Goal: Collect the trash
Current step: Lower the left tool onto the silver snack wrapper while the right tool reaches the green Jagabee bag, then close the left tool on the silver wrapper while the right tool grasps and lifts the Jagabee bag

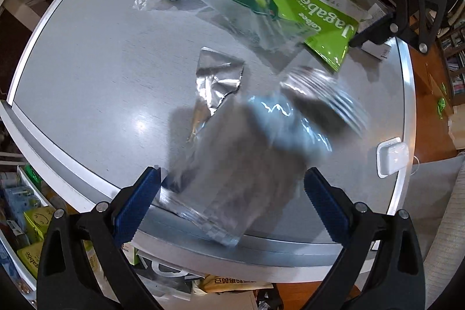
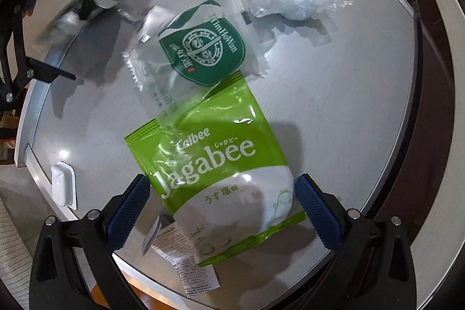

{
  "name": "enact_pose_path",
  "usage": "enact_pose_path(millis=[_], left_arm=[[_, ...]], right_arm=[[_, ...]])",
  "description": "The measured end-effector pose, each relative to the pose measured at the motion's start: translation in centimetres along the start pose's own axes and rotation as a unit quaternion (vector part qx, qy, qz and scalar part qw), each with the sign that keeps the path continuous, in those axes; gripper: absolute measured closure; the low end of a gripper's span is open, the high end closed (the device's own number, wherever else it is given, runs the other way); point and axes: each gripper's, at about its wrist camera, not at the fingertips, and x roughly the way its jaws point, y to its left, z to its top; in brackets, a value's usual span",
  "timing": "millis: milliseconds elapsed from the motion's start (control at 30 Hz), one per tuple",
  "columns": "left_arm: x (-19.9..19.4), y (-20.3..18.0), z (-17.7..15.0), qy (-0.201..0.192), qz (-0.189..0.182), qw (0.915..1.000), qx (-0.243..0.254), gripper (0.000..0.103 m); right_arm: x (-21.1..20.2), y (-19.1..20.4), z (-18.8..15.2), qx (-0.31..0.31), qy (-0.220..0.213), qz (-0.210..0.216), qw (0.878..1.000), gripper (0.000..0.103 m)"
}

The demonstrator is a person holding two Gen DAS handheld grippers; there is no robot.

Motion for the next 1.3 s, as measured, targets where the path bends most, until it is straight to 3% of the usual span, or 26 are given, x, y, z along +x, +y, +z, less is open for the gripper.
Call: enact_pose_path(millis=[633, 733, 767, 833, 967, 1133, 1300], left_arm=[[0.7, 2.3, 3.7, -0.018, -0.007, 0.9998, -0.007, 0.003], [0.5, 2.8, 4.0, -0.020, -0.012, 0.9996, -0.012, 0.003], [0.4, 3.0, 4.3, -0.019, -0.012, 0.9997, -0.011, 0.003], [0.4, 3.1, 4.1, -0.018, -0.010, 0.9998, -0.008, 0.003], [0.3, 3.2, 4.6, -0.019, -0.014, 0.9997, -0.008, 0.003], [0.4, 2.9, 4.4, -0.021, 0.002, 0.9998, -0.002, 0.003], [0.7, 1.8, 2.9, -0.022, 0.035, 0.9991, 0.005, 0.003]], right_arm=[[2.1, 1.8, 1.0, -0.026, 0.034, 0.011, 0.999, 0.004], [1.2, 2.0, 1.0, -0.016, 0.019, 0.045, 0.999, 0.004], [1.2, 2.1, 1.1, -0.019, 0.021, 0.045, 0.999, 0.004], [1.9, 2.8, 1.3, -0.047, 0.033, 0.001, 0.998, 0.004], [3.1, 3.3, 1.3, -0.055, 0.051, 0.005, 0.997, 0.004], [3.4, 3.8, 1.2, -0.062, 0.043, -0.006, 0.997, 0.004], [2.7, 3.5, 1.1, -0.049, 0.029, 0.002, 0.998, 0.015]])
